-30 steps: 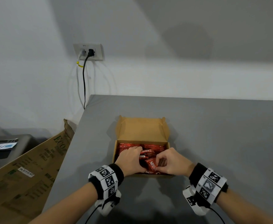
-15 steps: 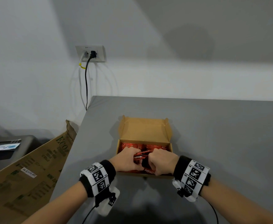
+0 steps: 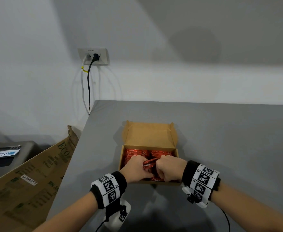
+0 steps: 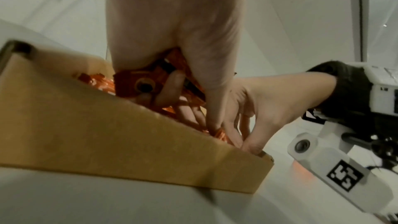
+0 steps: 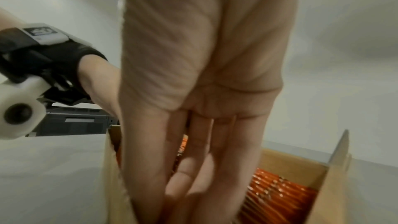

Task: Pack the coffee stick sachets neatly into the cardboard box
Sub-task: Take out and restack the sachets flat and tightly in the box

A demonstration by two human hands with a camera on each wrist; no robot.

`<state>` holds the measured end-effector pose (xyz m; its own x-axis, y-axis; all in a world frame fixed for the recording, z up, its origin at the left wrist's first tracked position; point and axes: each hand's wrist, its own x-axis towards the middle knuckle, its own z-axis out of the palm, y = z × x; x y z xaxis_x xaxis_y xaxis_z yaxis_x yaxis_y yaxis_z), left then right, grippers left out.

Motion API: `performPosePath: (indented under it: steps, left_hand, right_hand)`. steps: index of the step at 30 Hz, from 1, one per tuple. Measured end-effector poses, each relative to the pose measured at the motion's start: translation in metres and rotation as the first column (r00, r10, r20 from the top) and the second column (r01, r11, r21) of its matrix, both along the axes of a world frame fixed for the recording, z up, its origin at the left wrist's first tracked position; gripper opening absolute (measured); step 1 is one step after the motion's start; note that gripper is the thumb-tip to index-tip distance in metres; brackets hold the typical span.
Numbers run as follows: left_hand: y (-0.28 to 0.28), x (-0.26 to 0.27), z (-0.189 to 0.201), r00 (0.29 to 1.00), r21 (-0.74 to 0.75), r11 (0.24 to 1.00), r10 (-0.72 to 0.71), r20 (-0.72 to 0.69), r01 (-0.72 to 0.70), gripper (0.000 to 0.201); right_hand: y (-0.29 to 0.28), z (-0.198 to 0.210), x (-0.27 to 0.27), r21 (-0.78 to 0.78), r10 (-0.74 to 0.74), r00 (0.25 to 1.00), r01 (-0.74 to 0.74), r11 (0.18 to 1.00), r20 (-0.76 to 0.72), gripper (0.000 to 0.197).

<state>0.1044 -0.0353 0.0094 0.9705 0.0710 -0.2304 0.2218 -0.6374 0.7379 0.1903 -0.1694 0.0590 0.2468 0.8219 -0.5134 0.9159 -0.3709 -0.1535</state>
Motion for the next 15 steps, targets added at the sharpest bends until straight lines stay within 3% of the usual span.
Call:
performPosePath:
  steps: [5,11,15]
  left_hand:
    - [-0.0049,0.0019,0.0005,0.998,0.031,1.0,-0.005,-0.057,0.007,0.021]
    - [-0.0054,0.0064,0.0046,0.997,0.06,0.997,-0.044,-0.066,0.047,0.038]
    - [-0.0041,0.0037,0.0092,0.992,-0.013,1.0,-0.029,-0.125,0.027,0.026]
  right_hand:
    - [-0.0103,-0.0029,0.0055,0.015,-0.018,0.999,0.019,1.0,-0.05,0.029]
    - [-0.008,-0.0048,-0.0002,-0.017,-0.027,0.999,0.027,1.0,-0.026,0.022]
    - [-0.0043,-0.0084,-0.0006,-0.003,-0.03,0.999,0.03,1.0,-0.035,0.019]
